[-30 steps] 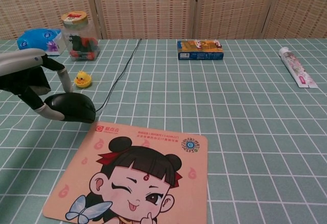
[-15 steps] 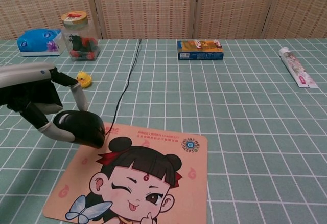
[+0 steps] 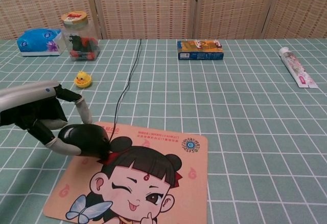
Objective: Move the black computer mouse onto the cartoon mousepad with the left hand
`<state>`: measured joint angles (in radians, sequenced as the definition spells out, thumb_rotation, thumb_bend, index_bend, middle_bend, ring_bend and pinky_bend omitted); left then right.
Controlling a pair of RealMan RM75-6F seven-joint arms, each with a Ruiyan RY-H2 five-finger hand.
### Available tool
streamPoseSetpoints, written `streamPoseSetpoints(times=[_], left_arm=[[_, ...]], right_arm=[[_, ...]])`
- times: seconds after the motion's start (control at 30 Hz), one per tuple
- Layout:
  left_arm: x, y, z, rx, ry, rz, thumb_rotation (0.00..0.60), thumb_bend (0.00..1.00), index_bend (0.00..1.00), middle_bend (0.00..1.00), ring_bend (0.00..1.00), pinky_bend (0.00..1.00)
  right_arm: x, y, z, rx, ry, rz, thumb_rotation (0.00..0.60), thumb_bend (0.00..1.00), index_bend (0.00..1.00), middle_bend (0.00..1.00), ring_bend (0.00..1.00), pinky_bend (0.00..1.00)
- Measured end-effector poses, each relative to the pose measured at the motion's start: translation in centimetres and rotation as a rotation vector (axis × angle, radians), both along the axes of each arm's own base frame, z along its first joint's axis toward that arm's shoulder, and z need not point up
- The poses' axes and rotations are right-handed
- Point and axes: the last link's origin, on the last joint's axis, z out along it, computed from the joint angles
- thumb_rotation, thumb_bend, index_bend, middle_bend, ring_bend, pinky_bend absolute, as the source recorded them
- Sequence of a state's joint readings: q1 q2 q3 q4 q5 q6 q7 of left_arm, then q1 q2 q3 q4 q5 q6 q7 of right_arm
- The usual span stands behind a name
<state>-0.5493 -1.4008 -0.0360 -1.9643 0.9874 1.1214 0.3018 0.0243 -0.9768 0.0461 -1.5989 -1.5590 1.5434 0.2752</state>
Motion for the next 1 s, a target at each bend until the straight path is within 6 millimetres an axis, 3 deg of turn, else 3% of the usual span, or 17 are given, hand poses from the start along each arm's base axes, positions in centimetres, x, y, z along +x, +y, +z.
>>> streamPoseSetpoints(times=[0.27,0.57,0.63,0.8,1.0], left_arm=[[-1.2,-0.8,-0.4,-0.032,0.051,-0.011,0.6,0.01,0.57,1.0,1.0,1.0],[-1.7,-1.6,0.1,-0.039,0.081,-0.043,0.6,0.03,0.43,1.0,1.0,1.0],[-1.9,-1.7,0.6,-0.032,0.082,-0.049,0.6,0.09,0.4,1.0,1.0,1.0],[-2.3,-2.1,1.7,-0.039,0.113,-0.072,0.6,0.35,0.34,1.0,1.0,1.0],[-2.5,-3.0,2.5,-0.07,0.201,-0.123,0.6,0.47,0.28,1.0,1.0,1.0]], right_arm=[[0.0,0.0,-0.1,0.003,0.002,0.0,0.6,0.14,0.23,0.3,0.23,0.44],[0.1,-0.1,-0.2,0.006,0.003,0.002,0.6,0.14,0.24,0.3,0.23,0.44],[0.1,-0.1,-0.2,0.006,0.003,0.002,0.6,0.14,0.24,0.3,0.23,0.44],[0.1,0.0,-0.2,0.006,0.004,0.002,0.6,0.14,0.23,0.3,0.23,0.44],[0.1,0.0,-0.2,0.004,0.005,0.004,0.6,0.14,0.24,0.3,0.23,0.44]])
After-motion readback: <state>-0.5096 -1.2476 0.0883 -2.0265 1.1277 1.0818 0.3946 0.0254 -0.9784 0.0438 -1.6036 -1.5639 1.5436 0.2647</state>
